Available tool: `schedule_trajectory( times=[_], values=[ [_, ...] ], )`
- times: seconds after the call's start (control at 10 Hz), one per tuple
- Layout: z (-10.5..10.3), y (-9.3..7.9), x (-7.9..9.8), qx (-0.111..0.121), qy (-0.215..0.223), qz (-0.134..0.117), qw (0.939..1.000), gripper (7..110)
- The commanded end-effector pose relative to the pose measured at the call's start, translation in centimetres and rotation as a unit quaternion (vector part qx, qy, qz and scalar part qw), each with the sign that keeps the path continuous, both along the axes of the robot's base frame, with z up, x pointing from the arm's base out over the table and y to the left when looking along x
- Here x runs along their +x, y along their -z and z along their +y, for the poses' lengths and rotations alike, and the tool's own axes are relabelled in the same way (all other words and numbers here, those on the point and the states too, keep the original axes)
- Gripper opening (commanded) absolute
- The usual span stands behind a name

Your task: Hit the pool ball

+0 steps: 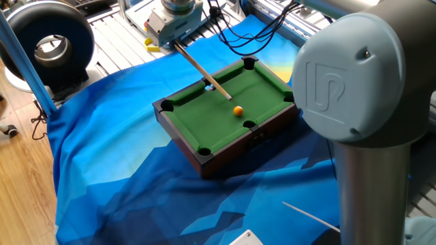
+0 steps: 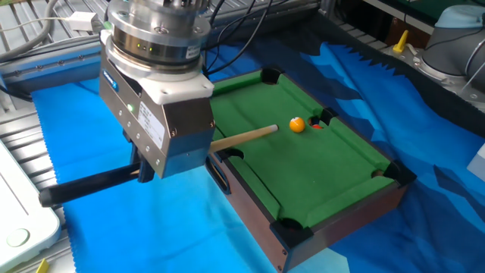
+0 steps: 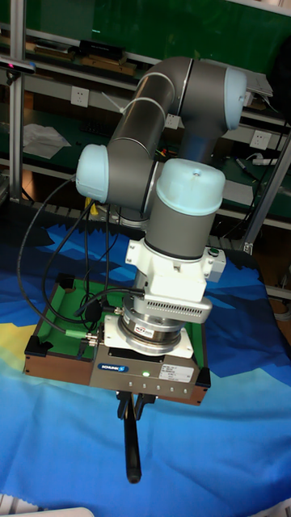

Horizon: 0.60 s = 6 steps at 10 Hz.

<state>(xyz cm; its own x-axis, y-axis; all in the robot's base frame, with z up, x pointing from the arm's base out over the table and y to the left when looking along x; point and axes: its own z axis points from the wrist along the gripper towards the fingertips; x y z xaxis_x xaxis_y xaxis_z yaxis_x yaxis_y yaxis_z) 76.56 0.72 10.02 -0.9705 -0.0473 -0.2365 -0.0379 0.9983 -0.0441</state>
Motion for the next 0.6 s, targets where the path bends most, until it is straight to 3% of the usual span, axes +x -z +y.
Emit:
schedule_trajectory(
  times=[0.0, 0.5],
  values=[
    [-0.18, -0.07, -0.05, 0.006, 0.006, -0.001, 1.0, 7],
    [-0.33, -0.14, -0.14, 0.004, 0.007, 0.001, 1.0, 7]
  ],
)
